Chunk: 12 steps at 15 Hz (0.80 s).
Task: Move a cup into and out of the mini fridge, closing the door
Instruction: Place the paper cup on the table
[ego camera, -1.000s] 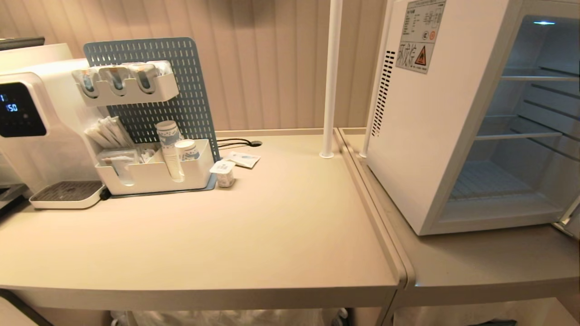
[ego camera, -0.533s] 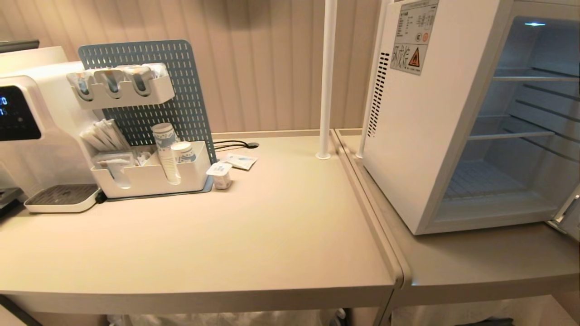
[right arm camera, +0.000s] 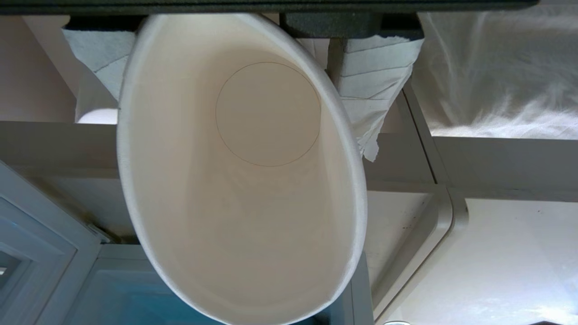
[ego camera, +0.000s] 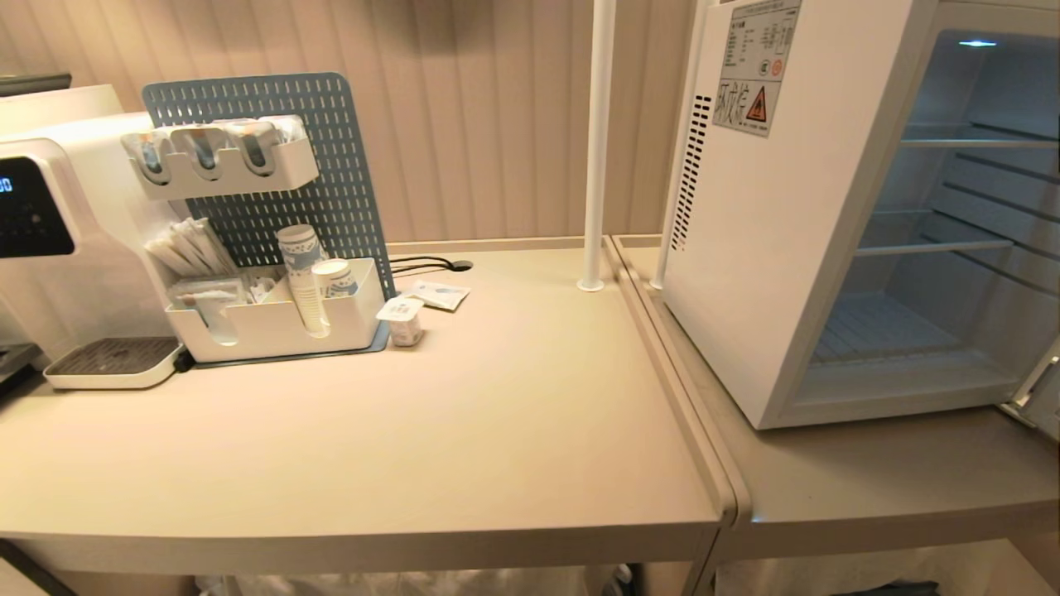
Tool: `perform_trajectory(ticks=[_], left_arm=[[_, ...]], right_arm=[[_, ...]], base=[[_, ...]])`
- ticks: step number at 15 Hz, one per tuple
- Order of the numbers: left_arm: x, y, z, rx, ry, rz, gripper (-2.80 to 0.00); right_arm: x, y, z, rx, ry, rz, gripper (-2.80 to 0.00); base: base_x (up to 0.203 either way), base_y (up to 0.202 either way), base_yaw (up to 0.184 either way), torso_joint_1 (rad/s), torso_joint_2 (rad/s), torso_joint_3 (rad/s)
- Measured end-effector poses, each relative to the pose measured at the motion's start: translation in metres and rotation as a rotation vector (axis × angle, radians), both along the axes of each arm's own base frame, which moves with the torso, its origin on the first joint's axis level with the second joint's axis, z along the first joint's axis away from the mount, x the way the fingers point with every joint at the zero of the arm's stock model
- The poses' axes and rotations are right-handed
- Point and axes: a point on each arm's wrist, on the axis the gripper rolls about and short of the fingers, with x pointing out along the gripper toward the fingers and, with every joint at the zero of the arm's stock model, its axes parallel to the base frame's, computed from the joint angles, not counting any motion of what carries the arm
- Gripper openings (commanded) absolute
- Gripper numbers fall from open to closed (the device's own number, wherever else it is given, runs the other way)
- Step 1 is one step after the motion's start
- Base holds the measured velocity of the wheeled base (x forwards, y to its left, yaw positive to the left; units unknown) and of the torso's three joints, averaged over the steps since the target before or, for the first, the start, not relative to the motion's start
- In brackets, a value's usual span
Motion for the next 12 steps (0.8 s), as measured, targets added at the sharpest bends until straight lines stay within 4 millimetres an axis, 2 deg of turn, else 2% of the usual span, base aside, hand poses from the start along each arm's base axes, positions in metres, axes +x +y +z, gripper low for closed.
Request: perform_trajectory(ticks=[10,12], left_arm=[[0.0,0.0,-0.0003,0.003,0.003,0.001,-2.8],[0.0,0.0,-0.0003,0.004,0.003,0.001,-2.8]], right_arm=[[0.0,0.0,0.0001,0.0,0.0,-0.001,-2.8],[0.0,0.0,0.0,0.0,0.0,0.0,-2.8]], base=[[0.0,0.0,0.0,0.0,0.0,0.0],[-0.002,0.123,0.001,0.002,0.0,0.005]])
